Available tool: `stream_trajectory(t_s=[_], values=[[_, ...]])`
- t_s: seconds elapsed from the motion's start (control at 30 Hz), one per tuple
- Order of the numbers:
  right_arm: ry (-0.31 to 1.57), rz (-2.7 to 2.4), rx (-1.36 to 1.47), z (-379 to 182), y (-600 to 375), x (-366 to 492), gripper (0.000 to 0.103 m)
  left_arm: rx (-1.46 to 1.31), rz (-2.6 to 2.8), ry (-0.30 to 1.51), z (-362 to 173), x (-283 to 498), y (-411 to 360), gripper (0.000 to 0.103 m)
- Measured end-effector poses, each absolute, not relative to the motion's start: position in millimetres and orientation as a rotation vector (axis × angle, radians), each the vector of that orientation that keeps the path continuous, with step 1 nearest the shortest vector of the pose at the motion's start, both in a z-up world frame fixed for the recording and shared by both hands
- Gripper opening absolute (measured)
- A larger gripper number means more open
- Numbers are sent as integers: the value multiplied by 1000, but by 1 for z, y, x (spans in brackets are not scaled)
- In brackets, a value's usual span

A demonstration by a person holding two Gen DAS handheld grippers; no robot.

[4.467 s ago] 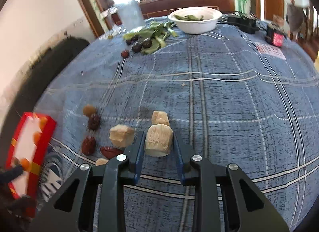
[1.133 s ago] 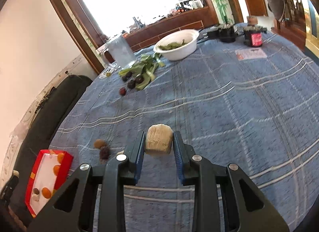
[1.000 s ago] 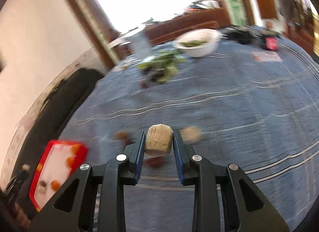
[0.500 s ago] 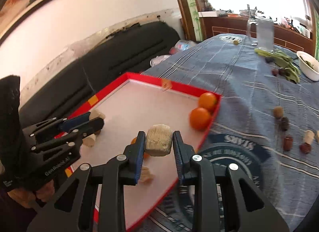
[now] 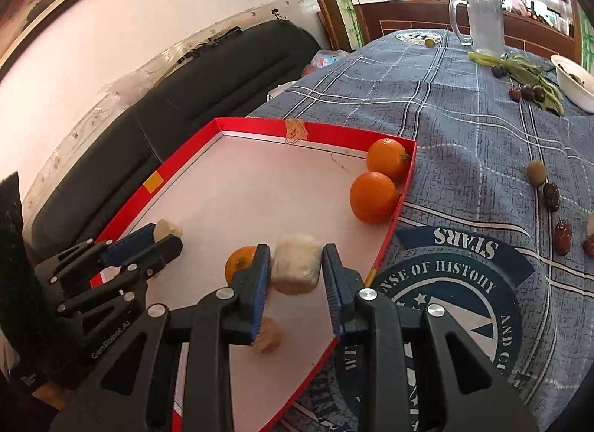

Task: Organize fruits
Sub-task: 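Open the right gripper over the tray while the left gripper releases its slice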

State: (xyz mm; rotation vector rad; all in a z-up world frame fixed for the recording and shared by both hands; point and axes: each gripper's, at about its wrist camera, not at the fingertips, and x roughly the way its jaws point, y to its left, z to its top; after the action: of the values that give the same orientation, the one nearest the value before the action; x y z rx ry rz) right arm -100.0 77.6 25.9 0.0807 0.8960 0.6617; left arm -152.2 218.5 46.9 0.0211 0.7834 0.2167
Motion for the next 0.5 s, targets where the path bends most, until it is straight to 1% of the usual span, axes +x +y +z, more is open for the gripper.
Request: stream_trajectory(t_s=[0.03,0.07,0.1,0.13,0.23,0.5], values=[[895,668,83,27,78,-100,36,20,218,784,47,-152,218,37],[893,678,90,28,77,-101,37,21,225,781,49,-152,218,41],[885,684,96,30,75,-103,39,22,234,778,50,-153,217,51],[871,688,101,34,73,-104,41,20,238,776,51,-153,217,57],[824,690,107,45,62,-109,43,16,246,772,54,-154,218,57],[780,574,113,56,0,-104,43,39,230,758,64,-155,205,57]])
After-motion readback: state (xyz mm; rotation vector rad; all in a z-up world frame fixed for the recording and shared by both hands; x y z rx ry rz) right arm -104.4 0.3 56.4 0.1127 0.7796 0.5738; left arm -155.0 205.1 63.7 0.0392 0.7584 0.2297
